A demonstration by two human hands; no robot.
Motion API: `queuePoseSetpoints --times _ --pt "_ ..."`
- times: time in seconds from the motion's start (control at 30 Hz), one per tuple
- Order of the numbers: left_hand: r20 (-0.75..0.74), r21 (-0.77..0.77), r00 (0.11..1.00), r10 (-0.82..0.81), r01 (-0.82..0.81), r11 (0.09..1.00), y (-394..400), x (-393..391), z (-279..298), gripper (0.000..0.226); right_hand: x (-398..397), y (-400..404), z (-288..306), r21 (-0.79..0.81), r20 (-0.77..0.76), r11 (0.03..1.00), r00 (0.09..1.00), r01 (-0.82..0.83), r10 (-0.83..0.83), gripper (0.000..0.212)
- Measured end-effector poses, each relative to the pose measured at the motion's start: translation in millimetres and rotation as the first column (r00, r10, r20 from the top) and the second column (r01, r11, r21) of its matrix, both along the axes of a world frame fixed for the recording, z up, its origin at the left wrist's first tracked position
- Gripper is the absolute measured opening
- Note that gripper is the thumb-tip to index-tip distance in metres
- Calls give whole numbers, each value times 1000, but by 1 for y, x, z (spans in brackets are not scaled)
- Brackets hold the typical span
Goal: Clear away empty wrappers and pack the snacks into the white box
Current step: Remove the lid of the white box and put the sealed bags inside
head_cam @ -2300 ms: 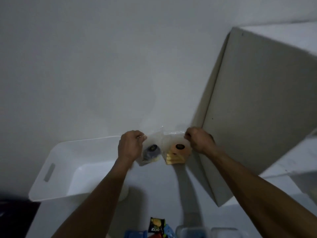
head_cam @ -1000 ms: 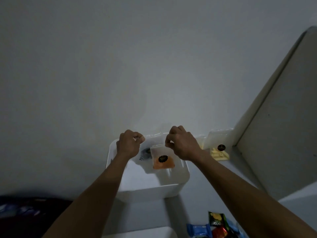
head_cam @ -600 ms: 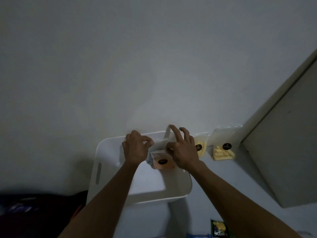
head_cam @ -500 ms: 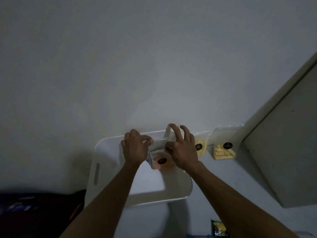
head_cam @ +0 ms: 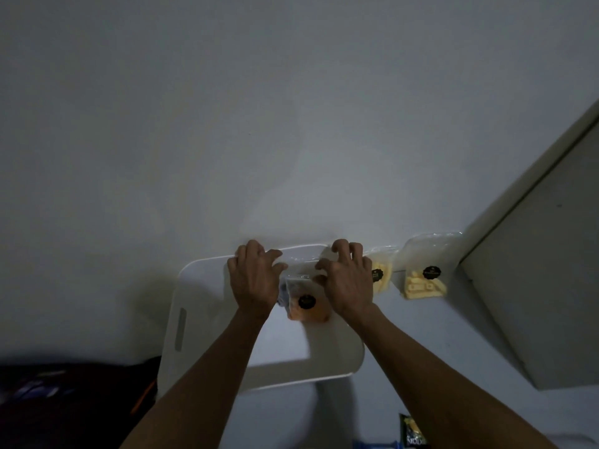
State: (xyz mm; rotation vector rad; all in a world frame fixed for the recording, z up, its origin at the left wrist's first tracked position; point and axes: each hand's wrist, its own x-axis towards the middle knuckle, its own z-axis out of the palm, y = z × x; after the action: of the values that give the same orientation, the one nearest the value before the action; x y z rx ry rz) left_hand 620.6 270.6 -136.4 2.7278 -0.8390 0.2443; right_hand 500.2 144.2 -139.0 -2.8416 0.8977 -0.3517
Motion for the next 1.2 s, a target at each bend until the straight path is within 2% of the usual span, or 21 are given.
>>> queuePoseSetpoints --times 0.3,0.5,0.7,0.93,1.0,1.2 --pt "-15 -101 1000 2 -3 995 26 -19 23 32 -23 9 21 105 29 994 1000 -12 9 38" --pt "-65 -253 997 -45 27 967 35 -56 61 35 -79 5 53 176 101 981 990 81 -100 35" --pt "-73 -295 982 -177 148 944 8 -123 79 32 -162 -29 73 277 117 938 961 210 -250 34" --pt "-196 -293 953 -230 167 941 -65 -177 56 34 -207 -105 68 367 84 871 921 325 -379 43" --pt "-266 -323 943 -202 111 940 -92 -183 46 37 -203 -135 58 402 77 855 918 329 -389 45" --pt "-461 -333 887 38 -213 918 -147 -176 -16 51 -173 -214 18 524 60 790 911 319 -408 57"
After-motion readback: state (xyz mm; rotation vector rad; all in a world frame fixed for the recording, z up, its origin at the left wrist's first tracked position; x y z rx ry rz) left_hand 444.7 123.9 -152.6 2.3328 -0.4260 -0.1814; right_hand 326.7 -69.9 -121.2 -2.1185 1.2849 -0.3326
